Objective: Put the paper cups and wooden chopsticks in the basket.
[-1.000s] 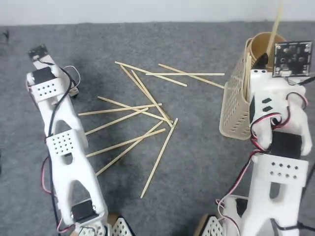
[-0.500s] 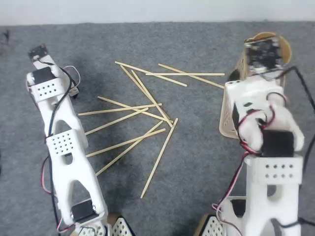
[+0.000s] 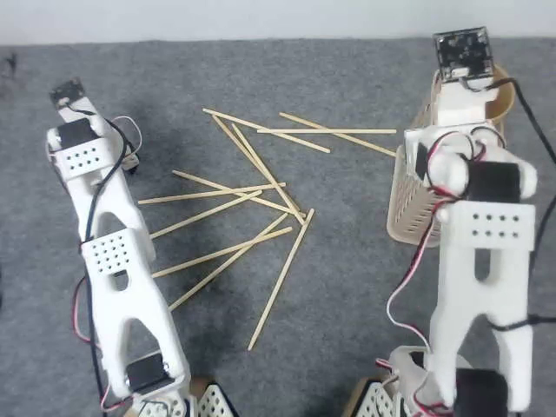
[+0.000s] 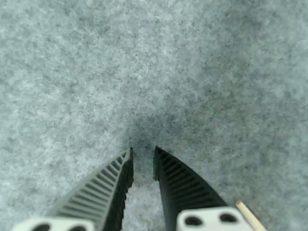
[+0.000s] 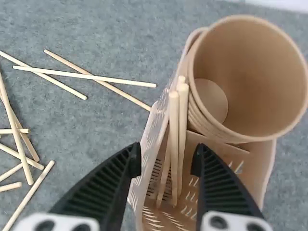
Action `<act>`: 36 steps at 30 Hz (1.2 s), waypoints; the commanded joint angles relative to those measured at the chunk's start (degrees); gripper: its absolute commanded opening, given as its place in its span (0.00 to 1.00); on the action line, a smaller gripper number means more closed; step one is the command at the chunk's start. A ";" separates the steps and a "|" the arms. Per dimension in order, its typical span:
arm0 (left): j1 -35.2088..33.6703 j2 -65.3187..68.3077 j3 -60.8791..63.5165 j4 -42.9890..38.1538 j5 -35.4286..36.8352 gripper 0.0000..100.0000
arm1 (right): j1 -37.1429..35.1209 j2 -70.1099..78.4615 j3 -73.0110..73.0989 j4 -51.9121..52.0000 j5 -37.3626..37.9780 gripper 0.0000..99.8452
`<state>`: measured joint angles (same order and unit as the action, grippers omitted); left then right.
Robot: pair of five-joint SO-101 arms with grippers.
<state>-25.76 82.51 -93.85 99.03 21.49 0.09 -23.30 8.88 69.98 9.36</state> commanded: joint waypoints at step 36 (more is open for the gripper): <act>0.09 -0.62 -2.24 1.49 0.18 0.08 | 11.12 0.13 -10.11 19.47 22.42 0.01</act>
<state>-25.76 82.51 -93.85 99.03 21.49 7.30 -23.38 1.49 91.52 28.62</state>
